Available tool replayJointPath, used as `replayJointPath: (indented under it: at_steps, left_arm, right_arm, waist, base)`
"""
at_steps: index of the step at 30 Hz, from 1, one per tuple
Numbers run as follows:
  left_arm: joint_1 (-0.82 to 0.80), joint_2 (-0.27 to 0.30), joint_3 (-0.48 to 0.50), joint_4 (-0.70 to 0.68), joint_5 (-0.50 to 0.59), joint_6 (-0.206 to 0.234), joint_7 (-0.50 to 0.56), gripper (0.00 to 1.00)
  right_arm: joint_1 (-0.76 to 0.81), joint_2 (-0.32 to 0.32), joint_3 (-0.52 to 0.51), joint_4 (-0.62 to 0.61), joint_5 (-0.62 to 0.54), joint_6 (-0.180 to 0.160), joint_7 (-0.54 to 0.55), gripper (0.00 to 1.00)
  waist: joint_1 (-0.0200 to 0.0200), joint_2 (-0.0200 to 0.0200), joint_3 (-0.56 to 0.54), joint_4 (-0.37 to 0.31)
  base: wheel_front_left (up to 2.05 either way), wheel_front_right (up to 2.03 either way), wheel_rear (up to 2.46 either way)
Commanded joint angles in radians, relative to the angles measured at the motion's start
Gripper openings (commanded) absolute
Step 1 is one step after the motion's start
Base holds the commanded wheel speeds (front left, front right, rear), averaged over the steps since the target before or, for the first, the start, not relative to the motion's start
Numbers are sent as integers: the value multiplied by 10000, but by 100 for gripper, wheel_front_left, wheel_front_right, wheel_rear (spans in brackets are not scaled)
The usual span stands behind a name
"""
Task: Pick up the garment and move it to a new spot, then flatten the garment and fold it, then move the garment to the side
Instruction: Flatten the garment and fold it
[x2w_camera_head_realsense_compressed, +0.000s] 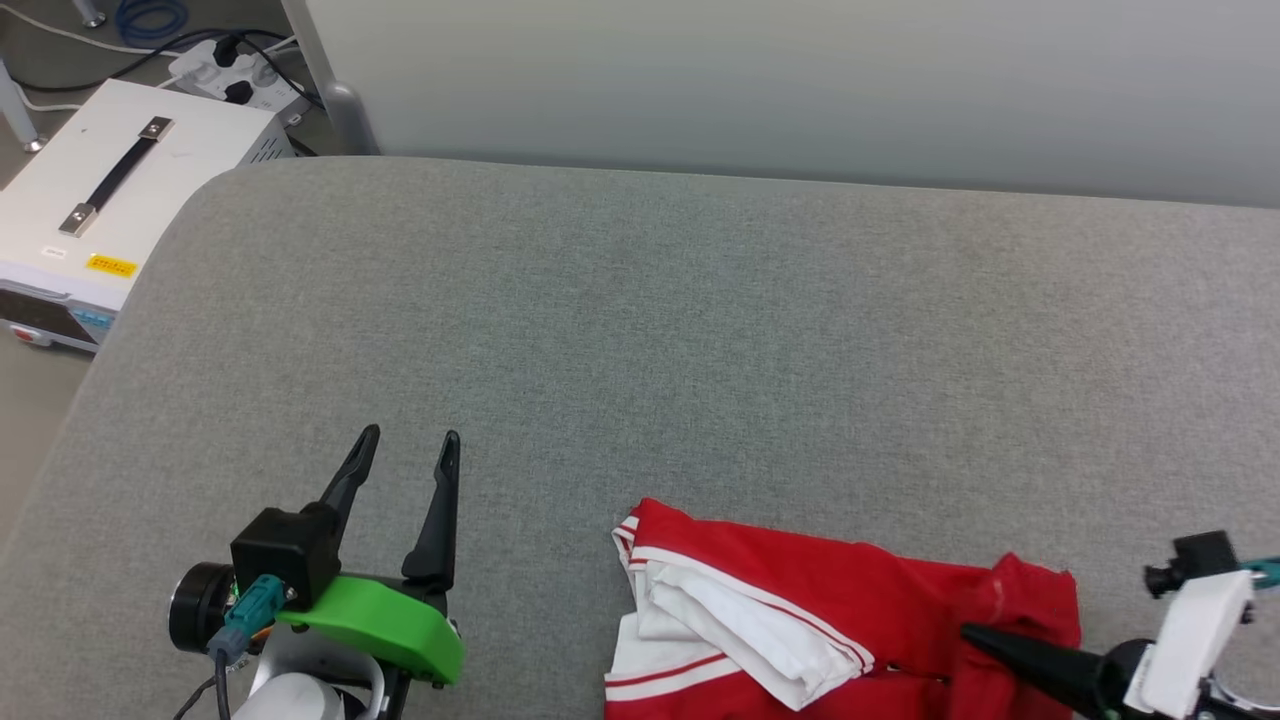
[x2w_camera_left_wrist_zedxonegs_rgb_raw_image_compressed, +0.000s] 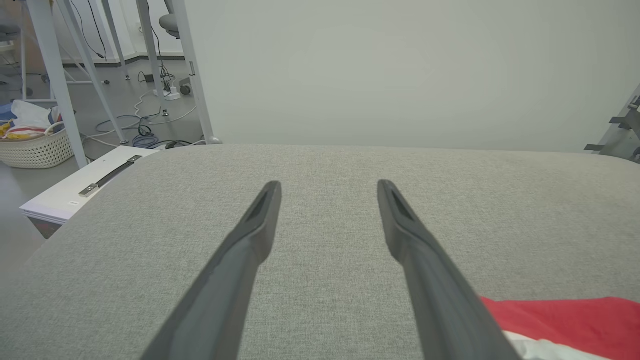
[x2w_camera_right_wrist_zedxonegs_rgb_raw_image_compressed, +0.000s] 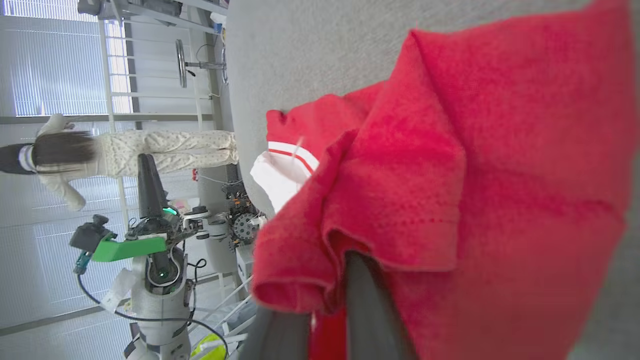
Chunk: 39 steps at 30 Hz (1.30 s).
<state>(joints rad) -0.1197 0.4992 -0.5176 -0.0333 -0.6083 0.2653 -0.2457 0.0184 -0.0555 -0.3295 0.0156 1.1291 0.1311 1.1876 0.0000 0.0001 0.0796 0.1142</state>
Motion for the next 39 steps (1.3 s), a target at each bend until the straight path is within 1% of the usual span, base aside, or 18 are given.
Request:
replayJointPath:
  at_steps: [1,5,9,12,16,20,23,24,25,26,30,34,36,39]
  left_arm:
    - [54,-39,-36,0,-68,11,-1,100]
    - [-93,-65,-85,3,-26,-51,-4,100]
    - [-272,-110,-139,44,-2,-134,-3,100]
    - [-364,-190,-161,78,11,-154,-17,100]
    - [-509,-373,-195,75,31,-290,-61,100]
    - [-670,-533,-224,99,150,-402,-99,100]
    - [-751,-651,-205,126,213,-465,-119,100]
    - [-771,-691,-198,147,241,-489,-126,100]
    - [-783,-722,-189,164,259,-509,-130,100]
    - [-794,-758,-177,189,281,-533,-135,100]
    - [-801,-854,-152,314,323,-640,-145,100]
    - [-797,-890,-165,453,386,-690,-149,100]
    - [-775,-889,-159,490,409,-697,-151,100]
    - [-724,-868,-143,496,429,-692,-152,100]
  right_arm:
    - [-125,47,485,181,513,-4,-69,0]
    - [-214,50,1987,491,1554,-4,-673,0]
    - [-434,51,3322,634,2220,-4,-1339,0]
    - [-717,51,4241,748,2460,-4,-1926,0]
    - [-1119,52,5216,1028,2640,-4,-2817,0]
    - [-1462,52,5757,1533,2111,-4,-3924,0]
    - [-1611,52,6101,1920,1860,-4,-4469,0]
    - [-1658,52,6207,2008,1860,-4,-4663,20]
    - [-1680,52,6294,2094,1902,-4,-4777,44]
    - [-1725,52,6414,2161,1893,-4,-4881,100]
    - [-1889,52,6659,2080,1910,-4,-5289,100]
    - [-2022,15,6785,1535,1827,-4,-5651,100]
    - [-2019,-80,6844,1204,1736,-4,-5850,100]
    - [-2003,-419,7033,747,1241,-4,-6171,100]
  waist:
    - [0,-1,37,100]
    - [0,-1,119,322]
    - [0,-1,219,516]
    - [0,-1,312,622]
    - [0,-1,477,745]
    - [0,-1,665,857]
    - [0,-1,795,896]
    - [0,-1,834,902]
    - [0,-1,863,900]
    - [0,-1,893,895]
    - [0,-1,922,850]
    - [0,-1,829,787]
    - [0,-1,740,743]
    - [0,-1,626,676]
  base:
    - [0,0,0]
    - [0,0,0]
    - [0,0,0]
    - [0,0,0]
    - [0,0,0]
    - [0,0,0]
    - [0,0,0]
    - [0,0,0]
    - [0,0,0]
    - [0,0,0]
    - [0,0,0]
    - [0,0,0]
    - [0,0,0]
    - [0,0,0]
